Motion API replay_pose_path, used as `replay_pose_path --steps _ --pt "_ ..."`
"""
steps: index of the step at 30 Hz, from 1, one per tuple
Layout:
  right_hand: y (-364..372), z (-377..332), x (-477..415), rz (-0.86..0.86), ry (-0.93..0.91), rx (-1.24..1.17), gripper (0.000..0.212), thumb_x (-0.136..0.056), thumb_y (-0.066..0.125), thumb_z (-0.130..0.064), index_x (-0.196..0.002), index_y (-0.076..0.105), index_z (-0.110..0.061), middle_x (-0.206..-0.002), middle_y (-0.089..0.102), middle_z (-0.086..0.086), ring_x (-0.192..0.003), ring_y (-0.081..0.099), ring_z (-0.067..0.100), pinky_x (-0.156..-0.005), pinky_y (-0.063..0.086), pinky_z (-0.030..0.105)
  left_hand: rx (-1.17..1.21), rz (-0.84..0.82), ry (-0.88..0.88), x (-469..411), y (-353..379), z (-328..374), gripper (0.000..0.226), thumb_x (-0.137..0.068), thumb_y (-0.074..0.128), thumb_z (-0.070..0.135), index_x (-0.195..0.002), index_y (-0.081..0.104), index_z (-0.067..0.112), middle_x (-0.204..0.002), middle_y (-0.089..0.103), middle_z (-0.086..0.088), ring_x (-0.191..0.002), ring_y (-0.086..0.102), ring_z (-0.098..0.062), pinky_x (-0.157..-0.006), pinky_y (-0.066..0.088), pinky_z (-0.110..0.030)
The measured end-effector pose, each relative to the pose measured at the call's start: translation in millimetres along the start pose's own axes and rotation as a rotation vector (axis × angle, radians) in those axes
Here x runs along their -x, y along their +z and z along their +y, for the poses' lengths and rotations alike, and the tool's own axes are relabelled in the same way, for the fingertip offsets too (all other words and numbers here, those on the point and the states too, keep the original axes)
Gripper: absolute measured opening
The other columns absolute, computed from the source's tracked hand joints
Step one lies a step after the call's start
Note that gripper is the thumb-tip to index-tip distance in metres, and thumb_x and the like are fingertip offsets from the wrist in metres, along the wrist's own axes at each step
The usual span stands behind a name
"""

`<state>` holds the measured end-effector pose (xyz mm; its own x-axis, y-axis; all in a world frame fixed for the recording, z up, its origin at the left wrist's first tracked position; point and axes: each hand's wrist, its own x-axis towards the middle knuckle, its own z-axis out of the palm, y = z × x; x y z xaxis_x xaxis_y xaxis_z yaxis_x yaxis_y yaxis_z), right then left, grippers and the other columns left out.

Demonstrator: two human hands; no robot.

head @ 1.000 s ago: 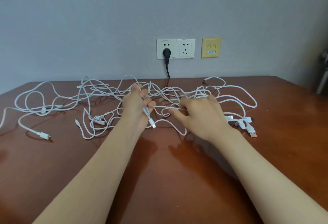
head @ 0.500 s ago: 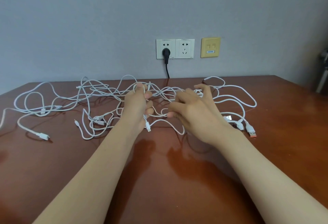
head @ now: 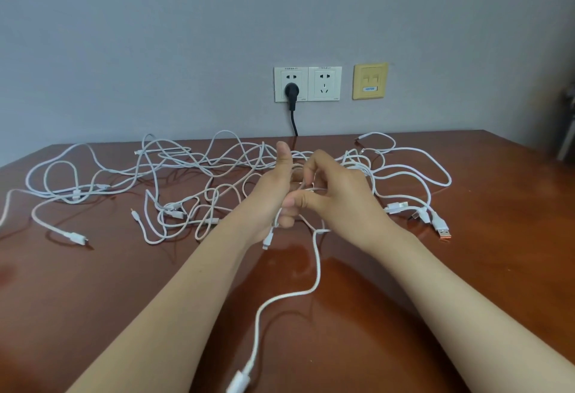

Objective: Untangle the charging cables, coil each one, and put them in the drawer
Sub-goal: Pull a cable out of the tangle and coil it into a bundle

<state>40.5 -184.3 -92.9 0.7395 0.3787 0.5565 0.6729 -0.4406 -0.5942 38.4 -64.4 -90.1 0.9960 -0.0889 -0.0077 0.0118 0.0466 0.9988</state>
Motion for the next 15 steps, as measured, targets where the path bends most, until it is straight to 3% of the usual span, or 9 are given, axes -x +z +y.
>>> replay_pose_path --steps 3,6,7,9,11,13,15 --pt "0.8 -1.3 -2.2 0.03 0.141 -0.193 0.037 -0.072 0.076 -0.01 -0.072 0.04 -0.015 -0.054 0.049 -0.01 -0.045 0.047 -0.001 -0.047 0.034 0.011 -0.033 -0.088 -0.042 2.6 -1.1 -1.6 0.065 -0.084 0.007 0.069 -0.067 0.042 0.017 -0.038 0.028 0.007 -0.03 0.018 -0.002 -0.038 0.011 -0.01" --pt "0.3 2.6 -3.9 -0.023 0.308 -0.345 0.033 -0.079 0.064 0.007 -0.075 0.039 -0.015 -0.056 0.048 -0.003 -0.039 0.053 0.003 -0.037 0.035 0.012 -0.506 -0.19 -0.056 7.9 3.5 -14.2 0.08 -0.067 -0.001 0.085 -0.066 0.042 0.018 -0.028 0.033 0.013 -0.031 0.027 0.003 -0.028 0.016 -0.007" --pt "-0.9 4.3 -4.0 -0.049 0.369 -0.363 0.031 -0.081 0.058 0.009 -0.075 0.04 -0.015 -0.057 0.048 -0.002 -0.04 0.052 0.006 -0.036 0.035 0.013 -0.624 -0.224 -0.086 10.6 6.2 -14.9 0.08 -0.062 0.005 0.09 -0.066 0.041 0.018 -0.025 0.03 0.013 -0.032 0.027 0.003 -0.027 0.019 -0.009" --pt "-5.2 9.9 -5.4 -0.068 0.52 -0.549 0.03 -0.084 0.054 0.01 -0.074 0.041 -0.015 -0.057 0.051 0.001 -0.043 0.049 0.008 -0.035 0.035 0.013 -0.477 -0.32 -0.096 7.2 3.3 -13.9 0.052 -0.078 0.032 0.069 -0.074 0.046 0.019 -0.036 0.027 0.011 -0.033 0.021 -0.001 -0.031 0.015 -0.011" --pt "-12.8 12.6 -9.0 -0.05 0.645 -0.853 0.026 -0.087 0.056 0.005 -0.073 0.042 -0.011 -0.047 0.052 0.002 -0.034 0.045 0.007 -0.031 0.036 0.013 -0.349 -0.372 -0.067 6.3 0.2 -7.8 0.031 -0.078 0.047 0.051 -0.079 0.052 0.02 -0.042 0.025 0.008 -0.035 0.017 -0.002 -0.037 0.013 -0.014" --pt "-18.7 14.0 -12.4 -0.066 0.69 -0.998 0.021 -0.09 0.051 0.0 -0.071 0.044 -0.006 -0.042 0.048 0.003 -0.029 0.043 0.005 -0.029 0.032 0.009 -0.331 -0.344 -0.018 5.0 -0.3 -6.9 0.025 -0.089 0.045 0.04 -0.078 0.053 0.019 -0.041 0.026 0.008 -0.034 0.017 -0.002 -0.037 0.014 -0.014" --pt "-20.6 16.4 -14.7 -0.07 0.706 -1.048 0.019 -0.091 0.05 -0.004 -0.072 0.048 -0.004 -0.05 0.045 0.004 -0.029 0.04 0.003 -0.029 0.029 0.007 -0.284 -0.278 0.023 2.9 1.3 -8.8 0.029 -0.098 0.037 0.031 -0.077 0.047 0.014 -0.039 0.027 0.009 -0.033 0.022 -0.004 -0.037 0.018 -0.015"
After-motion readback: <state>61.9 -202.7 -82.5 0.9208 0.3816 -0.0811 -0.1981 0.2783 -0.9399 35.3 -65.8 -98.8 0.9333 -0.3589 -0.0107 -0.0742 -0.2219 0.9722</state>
